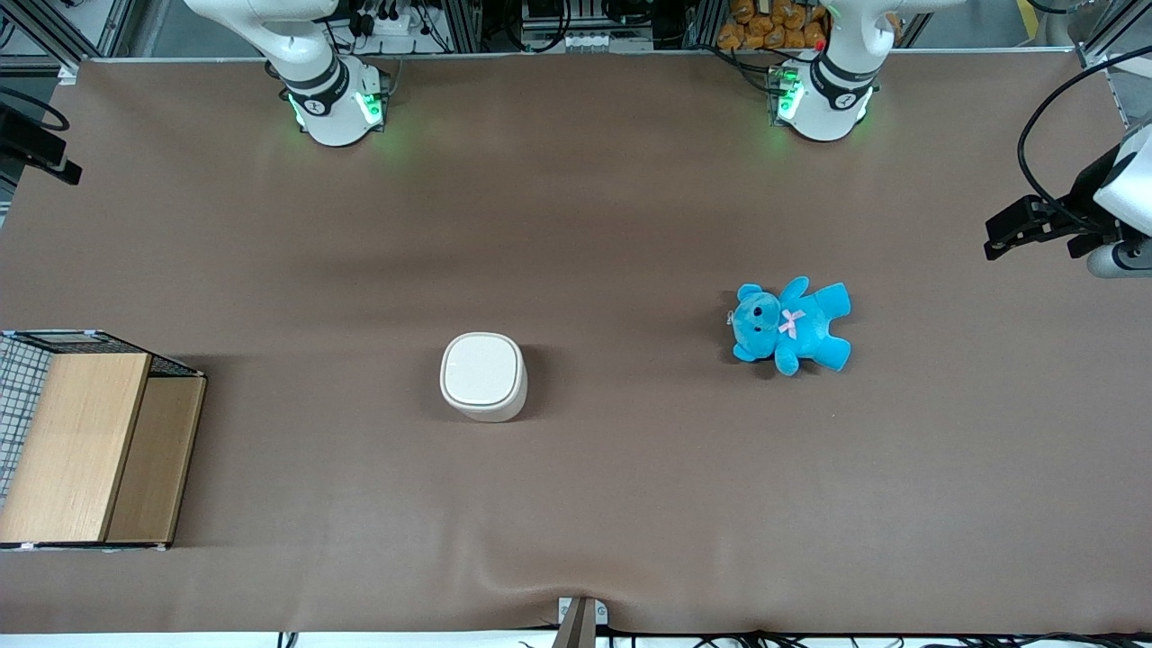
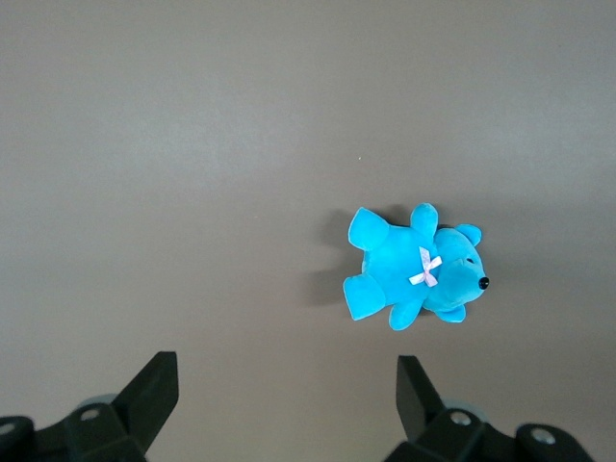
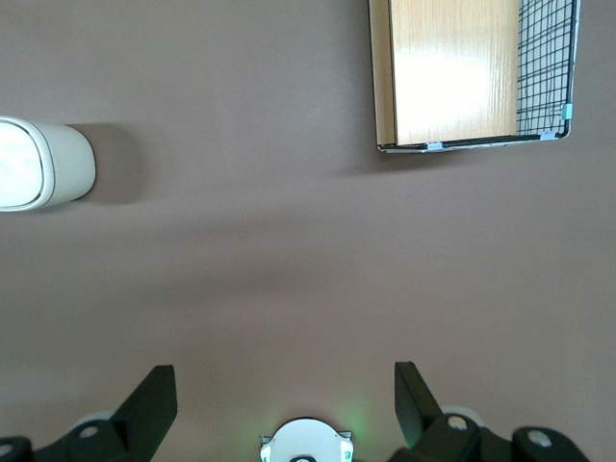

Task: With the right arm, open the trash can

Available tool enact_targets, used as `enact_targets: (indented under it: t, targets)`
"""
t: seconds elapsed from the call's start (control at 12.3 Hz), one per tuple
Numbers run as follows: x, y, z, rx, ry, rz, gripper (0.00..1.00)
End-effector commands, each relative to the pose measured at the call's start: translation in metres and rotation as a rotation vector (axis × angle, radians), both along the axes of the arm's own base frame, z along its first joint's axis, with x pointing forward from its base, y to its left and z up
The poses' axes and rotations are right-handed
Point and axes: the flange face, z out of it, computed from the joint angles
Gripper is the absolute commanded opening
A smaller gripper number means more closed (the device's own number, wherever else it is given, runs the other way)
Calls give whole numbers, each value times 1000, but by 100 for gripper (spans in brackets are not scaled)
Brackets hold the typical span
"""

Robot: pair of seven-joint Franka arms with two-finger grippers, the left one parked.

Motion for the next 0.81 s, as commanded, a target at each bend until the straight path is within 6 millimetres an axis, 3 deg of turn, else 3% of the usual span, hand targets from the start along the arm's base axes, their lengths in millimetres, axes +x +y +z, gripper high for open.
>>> enact_targets:
  t: [0.0,0.33,0.49,0.73]
  targets:
    - [-6,3,9,11,-8,-16,100]
    - [-4,7,17,0,-12,-5,100]
    - [4,18,7,9,12,14,100]
    - [25,81,-22,-3,61,90,100]
